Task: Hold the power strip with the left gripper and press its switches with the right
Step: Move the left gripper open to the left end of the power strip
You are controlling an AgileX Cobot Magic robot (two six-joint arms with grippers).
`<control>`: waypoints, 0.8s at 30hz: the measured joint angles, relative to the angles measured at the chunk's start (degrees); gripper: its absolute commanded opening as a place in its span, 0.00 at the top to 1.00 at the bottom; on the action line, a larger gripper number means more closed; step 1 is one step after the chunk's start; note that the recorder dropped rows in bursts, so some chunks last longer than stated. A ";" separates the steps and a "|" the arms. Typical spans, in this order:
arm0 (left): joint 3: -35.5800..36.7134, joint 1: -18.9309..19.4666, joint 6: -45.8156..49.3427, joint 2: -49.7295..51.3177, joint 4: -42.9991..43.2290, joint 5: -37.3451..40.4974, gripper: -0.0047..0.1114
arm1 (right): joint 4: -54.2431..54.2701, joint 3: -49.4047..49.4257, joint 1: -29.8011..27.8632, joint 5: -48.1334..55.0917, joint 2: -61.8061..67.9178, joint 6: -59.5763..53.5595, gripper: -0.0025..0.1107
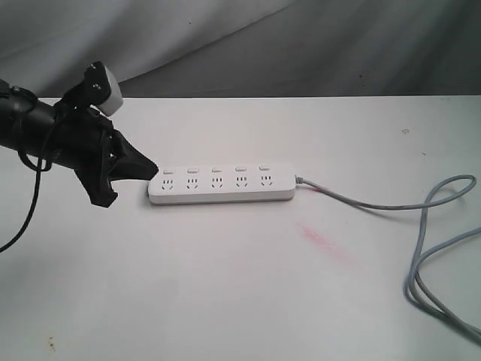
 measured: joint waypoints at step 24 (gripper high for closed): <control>0.00 1.21 12.05 0.93 -2.63 0.14 0.35 | 0.00 0.00 0.00 0.00 0.00 0.00 0.98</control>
